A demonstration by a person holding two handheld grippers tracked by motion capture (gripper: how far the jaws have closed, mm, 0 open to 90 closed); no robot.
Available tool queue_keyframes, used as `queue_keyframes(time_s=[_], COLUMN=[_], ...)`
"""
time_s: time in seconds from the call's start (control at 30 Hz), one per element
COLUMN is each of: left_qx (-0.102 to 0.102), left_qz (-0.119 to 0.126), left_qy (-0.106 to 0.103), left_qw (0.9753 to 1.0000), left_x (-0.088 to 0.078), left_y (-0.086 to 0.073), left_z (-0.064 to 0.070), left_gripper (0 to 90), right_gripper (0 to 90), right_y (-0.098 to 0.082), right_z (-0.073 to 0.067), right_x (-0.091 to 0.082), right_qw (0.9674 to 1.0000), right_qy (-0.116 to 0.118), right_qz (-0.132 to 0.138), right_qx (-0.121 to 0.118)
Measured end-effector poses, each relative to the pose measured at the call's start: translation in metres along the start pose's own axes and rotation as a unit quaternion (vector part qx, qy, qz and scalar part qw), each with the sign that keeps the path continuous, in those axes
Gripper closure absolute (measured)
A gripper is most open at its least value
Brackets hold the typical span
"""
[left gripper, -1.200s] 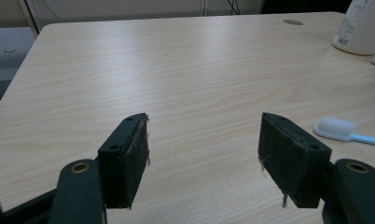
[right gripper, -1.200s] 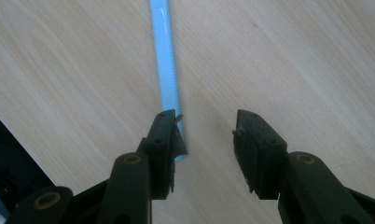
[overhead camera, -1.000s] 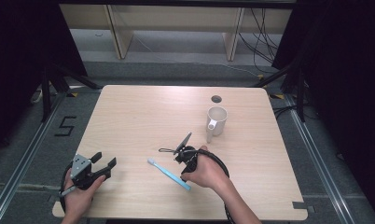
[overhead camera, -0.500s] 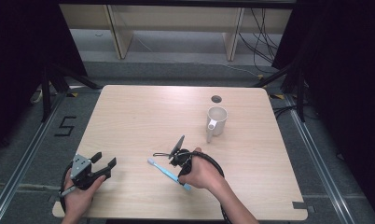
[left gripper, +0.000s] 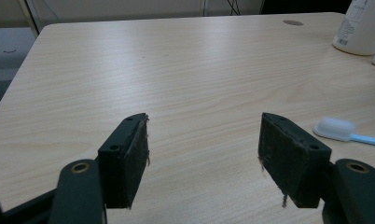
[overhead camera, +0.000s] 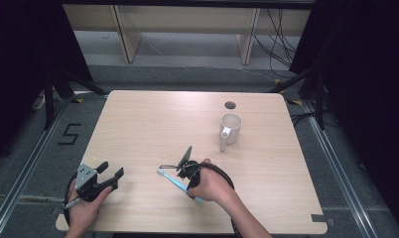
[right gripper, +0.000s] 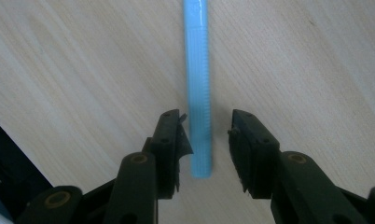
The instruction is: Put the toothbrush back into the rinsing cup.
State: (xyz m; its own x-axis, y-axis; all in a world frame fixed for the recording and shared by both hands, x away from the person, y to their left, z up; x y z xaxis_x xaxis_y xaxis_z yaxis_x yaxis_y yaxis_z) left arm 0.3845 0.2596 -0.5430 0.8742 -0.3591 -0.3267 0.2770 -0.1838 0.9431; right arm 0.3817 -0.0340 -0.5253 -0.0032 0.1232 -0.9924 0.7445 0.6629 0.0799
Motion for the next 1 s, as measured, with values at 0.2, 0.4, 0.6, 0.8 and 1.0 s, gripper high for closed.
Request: queue_keyframes(time_s=[0.2, 0.4, 0.6, 0.8, 1.0], left_qx=[-0.001, -0.003, -0.002, 0.0, -0.002], left_qz=[0.0, 0.006, 0.002, -0.001, 0.001], left_qy=[0.0, -0.003, -0.001, 0.0, -0.001], left_qw=[1.0, 1.0, 1.0, 1.0, 1.0], left_x=[0.0, 0.0008, 0.0002, 0.0, 0.0], left_y=[-0.0001, 0.0003, 0.0001, -0.0001, 0.0], left_z=[-0.0001, -0.0001, 0.0, -0.0002, -0.0002], left_gripper=[32.9, 32.8, 32.9, 32.9, 32.9], right_gripper=[64.8, 65.5, 66.3, 68.5, 69.9], right_y=[0.0, 0.0018, 0.0011, 0.0007, 0.0022], right_z=[-0.0013, 0.0006, -0.0018, -0.0019, 0.0009], right_x=[0.001, 0.0056, 0.0068, 0.008, 0.0099], right_qw=[0.9999, 0.9997, 0.9998, 0.9996, 0.9992], right_qy=[-0.003, -0.015, -0.011, -0.012, -0.025], right_qz=[-0.009, -0.011, -0.018, -0.025, -0.027], right_qx=[0.004, -0.014, -0.003, -0.003, -0.018])
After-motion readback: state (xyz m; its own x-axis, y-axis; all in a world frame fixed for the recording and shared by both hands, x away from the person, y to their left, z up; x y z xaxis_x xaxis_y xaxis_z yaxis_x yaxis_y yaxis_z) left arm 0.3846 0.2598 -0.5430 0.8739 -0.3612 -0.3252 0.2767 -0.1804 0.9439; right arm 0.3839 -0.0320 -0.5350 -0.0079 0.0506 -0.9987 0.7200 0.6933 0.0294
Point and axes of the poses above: each handheld gripper's, and its own axes: x roughly forward along the jaws, y roughly out of its top, z roughly to its right, the point moved 6 cm from there along x, roughly forward along the jaws, and after that the axes turned 9 degrees about x, right-handed, at the moved point
